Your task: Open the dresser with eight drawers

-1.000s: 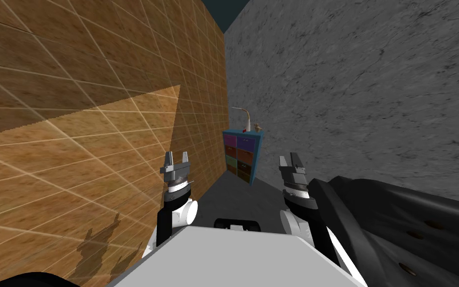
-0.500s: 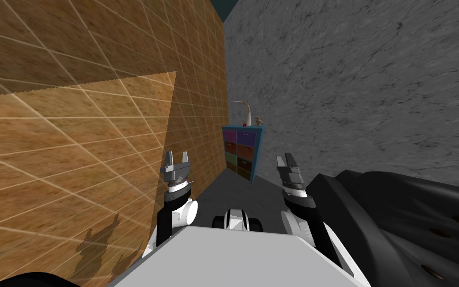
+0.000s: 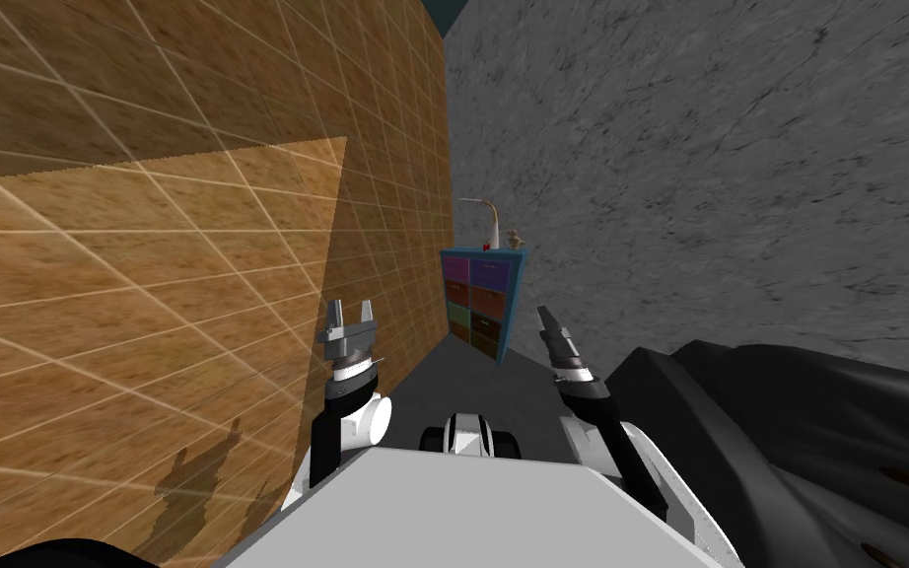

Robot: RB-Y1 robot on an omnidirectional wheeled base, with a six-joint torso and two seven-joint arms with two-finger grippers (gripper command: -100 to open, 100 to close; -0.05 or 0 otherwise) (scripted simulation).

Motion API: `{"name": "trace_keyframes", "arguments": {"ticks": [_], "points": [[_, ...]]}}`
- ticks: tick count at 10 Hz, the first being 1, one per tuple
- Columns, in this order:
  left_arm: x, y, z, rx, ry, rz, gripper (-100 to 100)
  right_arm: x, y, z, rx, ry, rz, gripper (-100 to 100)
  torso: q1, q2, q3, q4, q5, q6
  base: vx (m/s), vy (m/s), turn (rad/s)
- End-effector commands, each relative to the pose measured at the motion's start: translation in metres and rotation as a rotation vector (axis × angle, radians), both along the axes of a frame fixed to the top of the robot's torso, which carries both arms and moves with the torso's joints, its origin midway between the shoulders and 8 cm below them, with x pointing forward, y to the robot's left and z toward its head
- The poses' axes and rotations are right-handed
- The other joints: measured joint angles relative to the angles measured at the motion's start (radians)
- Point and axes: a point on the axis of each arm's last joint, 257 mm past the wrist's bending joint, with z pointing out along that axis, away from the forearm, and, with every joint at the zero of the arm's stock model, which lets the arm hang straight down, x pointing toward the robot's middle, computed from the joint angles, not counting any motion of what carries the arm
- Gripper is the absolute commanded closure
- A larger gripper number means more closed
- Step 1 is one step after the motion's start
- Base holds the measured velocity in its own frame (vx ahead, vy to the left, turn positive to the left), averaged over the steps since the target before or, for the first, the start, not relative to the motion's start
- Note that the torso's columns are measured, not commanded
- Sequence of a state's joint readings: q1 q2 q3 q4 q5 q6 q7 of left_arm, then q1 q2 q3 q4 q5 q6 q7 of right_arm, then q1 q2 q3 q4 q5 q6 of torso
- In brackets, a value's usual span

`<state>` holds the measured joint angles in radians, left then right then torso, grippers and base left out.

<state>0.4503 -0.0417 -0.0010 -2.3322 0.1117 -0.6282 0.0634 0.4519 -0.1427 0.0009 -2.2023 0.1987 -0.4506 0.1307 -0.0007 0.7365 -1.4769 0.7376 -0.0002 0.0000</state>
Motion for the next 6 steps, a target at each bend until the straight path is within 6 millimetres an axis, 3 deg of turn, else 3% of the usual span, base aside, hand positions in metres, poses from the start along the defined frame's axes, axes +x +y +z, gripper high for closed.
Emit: {"name": "trace_keyframes", "arguments": {"ticks": [1,6], "points": [[0.000,0.000,0.000,0.000,0.000,0.000,0,0.017,0.007,-0.021,-0.122,0.064,-0.034,-100,0.001,0.002,0.001,0.000,0.000,0.000,0.046,0.014,0.008],[0.000,0.000,0.000,0.000,0.000,0.000,0,0.038,0.011,-0.052,-0.295,0.142,-0.096,-100,0.001,0.001,0.001,0.000,0.000,0.000,0.044,0.011,0.007]]}}
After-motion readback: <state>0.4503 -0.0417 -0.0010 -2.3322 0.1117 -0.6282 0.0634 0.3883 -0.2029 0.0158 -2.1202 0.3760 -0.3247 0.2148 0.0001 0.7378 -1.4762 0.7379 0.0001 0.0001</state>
